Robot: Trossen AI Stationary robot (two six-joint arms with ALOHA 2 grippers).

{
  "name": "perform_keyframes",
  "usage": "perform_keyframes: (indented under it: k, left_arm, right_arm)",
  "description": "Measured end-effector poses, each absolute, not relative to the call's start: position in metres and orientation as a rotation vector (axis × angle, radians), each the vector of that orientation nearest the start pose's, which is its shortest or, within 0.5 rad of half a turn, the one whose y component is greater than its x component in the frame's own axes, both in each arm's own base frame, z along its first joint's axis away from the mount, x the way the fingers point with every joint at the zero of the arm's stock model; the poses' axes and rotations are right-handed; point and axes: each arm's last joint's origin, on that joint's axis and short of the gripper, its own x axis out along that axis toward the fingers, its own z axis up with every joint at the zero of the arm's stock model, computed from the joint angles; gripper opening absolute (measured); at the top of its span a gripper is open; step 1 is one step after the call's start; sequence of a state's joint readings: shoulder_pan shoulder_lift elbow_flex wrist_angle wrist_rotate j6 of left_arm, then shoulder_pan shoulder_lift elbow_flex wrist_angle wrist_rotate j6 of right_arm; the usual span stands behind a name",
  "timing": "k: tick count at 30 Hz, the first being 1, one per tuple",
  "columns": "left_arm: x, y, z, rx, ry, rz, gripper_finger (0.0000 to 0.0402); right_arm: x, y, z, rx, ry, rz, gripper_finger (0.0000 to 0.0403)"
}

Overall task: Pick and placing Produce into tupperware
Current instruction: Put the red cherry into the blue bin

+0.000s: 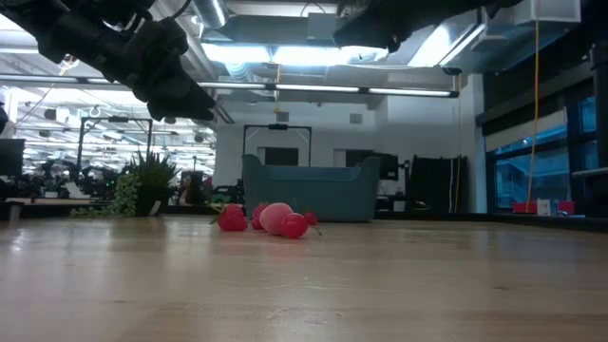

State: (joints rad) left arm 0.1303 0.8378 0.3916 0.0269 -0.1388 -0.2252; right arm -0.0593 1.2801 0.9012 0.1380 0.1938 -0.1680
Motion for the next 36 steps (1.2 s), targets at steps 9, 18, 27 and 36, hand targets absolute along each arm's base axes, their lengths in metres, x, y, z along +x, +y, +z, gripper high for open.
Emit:
perform_keyframes:
  k: [9, 18, 27, 36]
  left_arm:
    - [0.178, 0.029, 0.216, -0.127, 0.322, 0.357, 0.0198]
    - [0.18, 0.034, 0.227, 0.014, 0.222, 0.484, 0.0198]
    - [0.174, 0.062, 0.236, 0.04, 0.139, 0.629, 0.0198]
    - [0.17, 0.09, 0.232, 0.006, 0.146, 0.601, 0.0198]
  right_arm:
    - [0.29, -0.08, 0.327, -0.234, 0.197, -0.33, 0.0063]
    - [0.313, -0.145, 0.346, -0.229, 0.32, -0.359, 0.0063]
    - [0.349, -0.201, 0.327, -0.094, 0.497, -0.283, 0.0063]
    - [0.382, -0.221, 0.311, -0.041, 0.56, -0.214, 0.0063]
